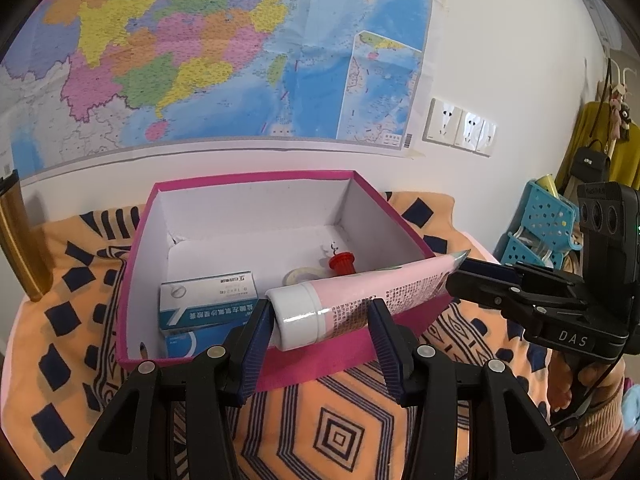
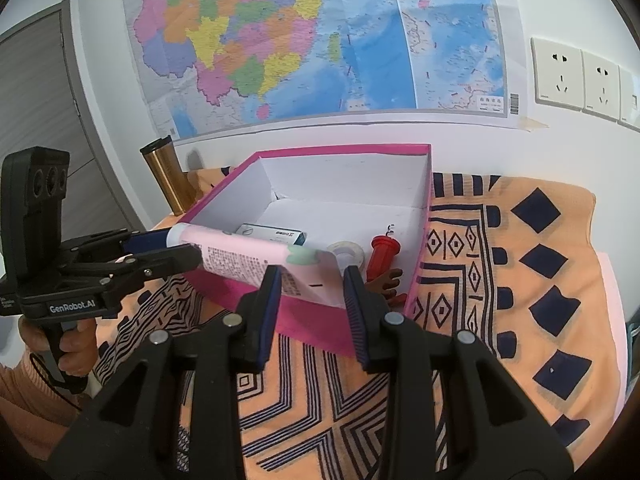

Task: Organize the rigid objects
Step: 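Carry the lotion tube with the left gripper over the magenta box rim, then lower the lotion tube into the magenta box and open the left gripper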

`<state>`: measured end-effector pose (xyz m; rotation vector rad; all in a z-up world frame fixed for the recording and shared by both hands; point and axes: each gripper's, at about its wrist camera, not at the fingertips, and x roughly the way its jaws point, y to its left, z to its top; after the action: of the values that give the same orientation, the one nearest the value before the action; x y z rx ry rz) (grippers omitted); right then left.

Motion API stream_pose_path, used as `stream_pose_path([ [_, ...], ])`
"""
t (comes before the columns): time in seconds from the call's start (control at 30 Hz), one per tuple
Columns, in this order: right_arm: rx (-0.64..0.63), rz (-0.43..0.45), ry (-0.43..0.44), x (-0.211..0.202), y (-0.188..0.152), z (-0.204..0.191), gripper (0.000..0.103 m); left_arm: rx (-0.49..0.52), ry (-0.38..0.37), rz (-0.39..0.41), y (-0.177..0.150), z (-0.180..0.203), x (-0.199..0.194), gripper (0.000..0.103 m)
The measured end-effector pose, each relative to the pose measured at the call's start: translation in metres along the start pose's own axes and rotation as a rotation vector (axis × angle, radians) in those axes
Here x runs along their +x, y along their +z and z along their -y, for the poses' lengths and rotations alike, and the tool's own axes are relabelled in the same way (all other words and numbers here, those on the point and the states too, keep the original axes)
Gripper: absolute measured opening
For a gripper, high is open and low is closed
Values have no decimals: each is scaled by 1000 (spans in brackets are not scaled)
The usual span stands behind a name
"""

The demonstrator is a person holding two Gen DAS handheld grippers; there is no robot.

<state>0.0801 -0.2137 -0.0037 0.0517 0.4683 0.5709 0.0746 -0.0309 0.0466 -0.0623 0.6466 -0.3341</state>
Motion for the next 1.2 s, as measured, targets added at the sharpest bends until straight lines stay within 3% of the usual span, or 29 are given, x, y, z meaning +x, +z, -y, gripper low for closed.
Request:
stream_pose_path([
  [1.2, 57, -67, -15, 34, 6, 11, 35, -65, -1, -92, 7, -26, 48, 50],
])
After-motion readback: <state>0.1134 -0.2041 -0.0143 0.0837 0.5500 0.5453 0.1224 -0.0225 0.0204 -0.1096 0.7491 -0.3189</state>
